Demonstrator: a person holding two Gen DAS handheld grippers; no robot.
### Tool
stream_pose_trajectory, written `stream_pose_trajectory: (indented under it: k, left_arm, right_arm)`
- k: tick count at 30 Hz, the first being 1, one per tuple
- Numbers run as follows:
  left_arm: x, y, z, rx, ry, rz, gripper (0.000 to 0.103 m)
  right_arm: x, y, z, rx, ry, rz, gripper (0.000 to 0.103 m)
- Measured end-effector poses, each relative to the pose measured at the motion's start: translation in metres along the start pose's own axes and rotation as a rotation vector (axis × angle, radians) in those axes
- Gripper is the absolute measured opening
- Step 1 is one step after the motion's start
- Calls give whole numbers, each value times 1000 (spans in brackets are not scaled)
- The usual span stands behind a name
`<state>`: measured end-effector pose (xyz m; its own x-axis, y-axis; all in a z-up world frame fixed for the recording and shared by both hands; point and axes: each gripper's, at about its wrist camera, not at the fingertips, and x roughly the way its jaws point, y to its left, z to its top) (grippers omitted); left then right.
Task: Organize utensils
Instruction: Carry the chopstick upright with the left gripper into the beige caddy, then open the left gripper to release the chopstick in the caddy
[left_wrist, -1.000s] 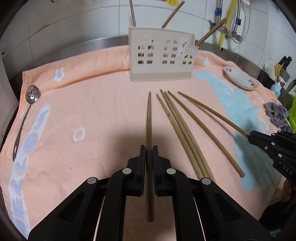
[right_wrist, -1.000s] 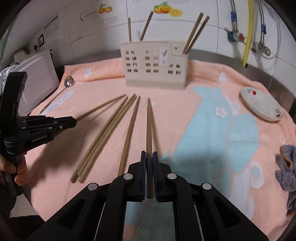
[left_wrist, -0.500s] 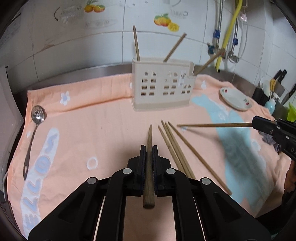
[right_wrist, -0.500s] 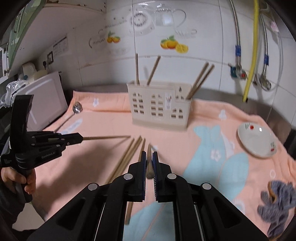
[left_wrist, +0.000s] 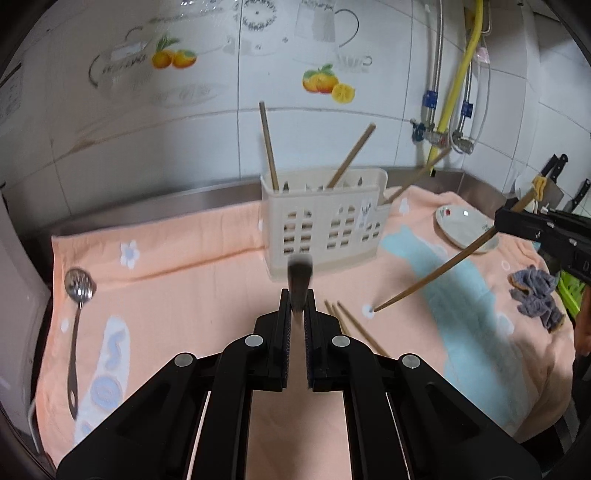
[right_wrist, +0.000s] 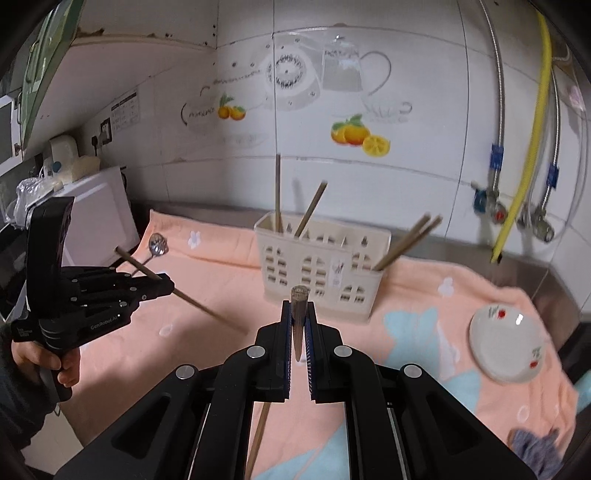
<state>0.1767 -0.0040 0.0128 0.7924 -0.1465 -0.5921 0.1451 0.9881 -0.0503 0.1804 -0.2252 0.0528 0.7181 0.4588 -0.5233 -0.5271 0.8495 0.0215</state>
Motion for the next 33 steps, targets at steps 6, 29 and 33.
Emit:
stream_pose_trajectory:
  k: [6, 29, 33]
  left_arm:
    - [3, -1, 27, 23, -9, -10, 5]
    - [-27, -18, 161, 121, -235, 40, 5]
    - [-8, -13, 167, 95, -220, 36, 5]
  right_arm:
    - [-6, -11, 39, -22, -18, -21, 7]
    - [5, -57, 126, 0, -63, -112, 7]
    - [16, -62, 124, 7, -44, -116, 7]
